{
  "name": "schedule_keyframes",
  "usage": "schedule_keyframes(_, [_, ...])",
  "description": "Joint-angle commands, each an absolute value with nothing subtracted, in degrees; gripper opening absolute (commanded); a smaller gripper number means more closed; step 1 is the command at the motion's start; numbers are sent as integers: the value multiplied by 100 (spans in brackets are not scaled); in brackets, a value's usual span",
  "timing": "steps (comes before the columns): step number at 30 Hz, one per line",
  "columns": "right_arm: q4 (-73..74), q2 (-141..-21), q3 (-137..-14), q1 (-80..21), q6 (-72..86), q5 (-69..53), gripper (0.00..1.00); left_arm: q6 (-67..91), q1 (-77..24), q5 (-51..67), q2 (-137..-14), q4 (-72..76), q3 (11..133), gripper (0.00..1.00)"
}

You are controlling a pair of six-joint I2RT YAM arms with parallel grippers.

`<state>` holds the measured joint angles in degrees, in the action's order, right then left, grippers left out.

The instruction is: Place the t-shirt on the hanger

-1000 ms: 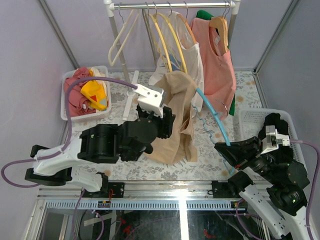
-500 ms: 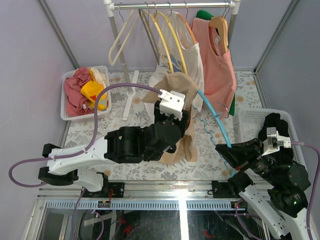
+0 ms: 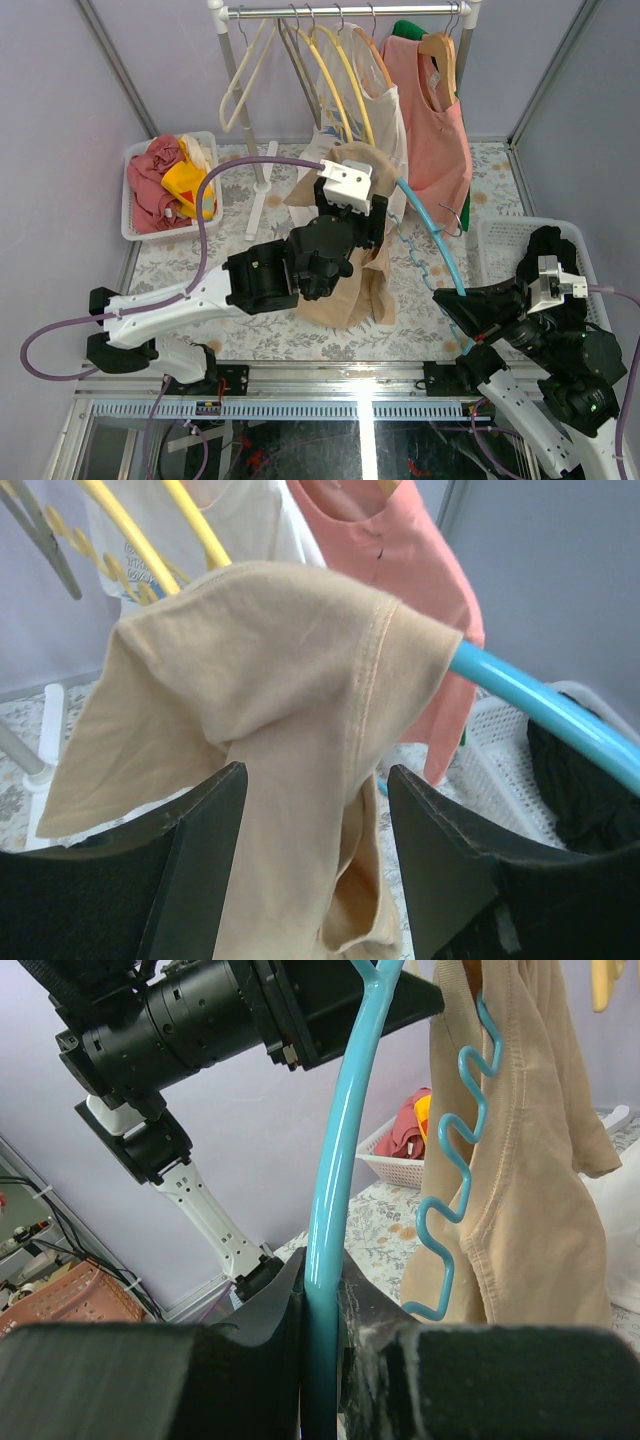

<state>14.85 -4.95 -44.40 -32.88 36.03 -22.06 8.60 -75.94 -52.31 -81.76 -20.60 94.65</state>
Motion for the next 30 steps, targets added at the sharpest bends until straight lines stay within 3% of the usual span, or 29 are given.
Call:
schedule_keyframes(1, [666,-502,-4720,-3296,3499,-2225,0,557,-7499,-5065,-8280,-1022,9518,59])
schedule_keyframes(5, [668,-492,-4732,-3296,3503,-2241,0,479,-7375,-4995,-8539,-952,9712,64])
schedule_keyframes(8, [680,-490,-4770,-3296,3490,-2254,0,353,-7320,-5010,-8704,-826,9814,61])
schedule_keyframes(9, [698,-492,-4784,-3296,3478,-2257,0,311,-7306,-5057,-8742,-762,9821,56])
schedule_keyframes(12, [768,-469,-4816,-3296,3457,-2251,0,251,-7251,-5128,-8779,-623,9803,28])
schedule_keyframes(15, [857,-426,-4829,-3296,3441,-2227,0,270,-7236,-5108,-8716,-618,9815,17])
schedule_keyframes(23, [875,-404,-4771,-3296,3366,-2170,0,450,-7283,-4852,-8552,-992,9871,21])
schedule_keyframes(26, [842,-413,-4741,-3296,3373,-2198,0,483,-7289,-4846,-8531,-1093,9877,36])
schedule_keyframes(30, [811,-413,-4698,-3298,3384,-2206,0,489,-7311,-4900,-8453,-1120,9836,46])
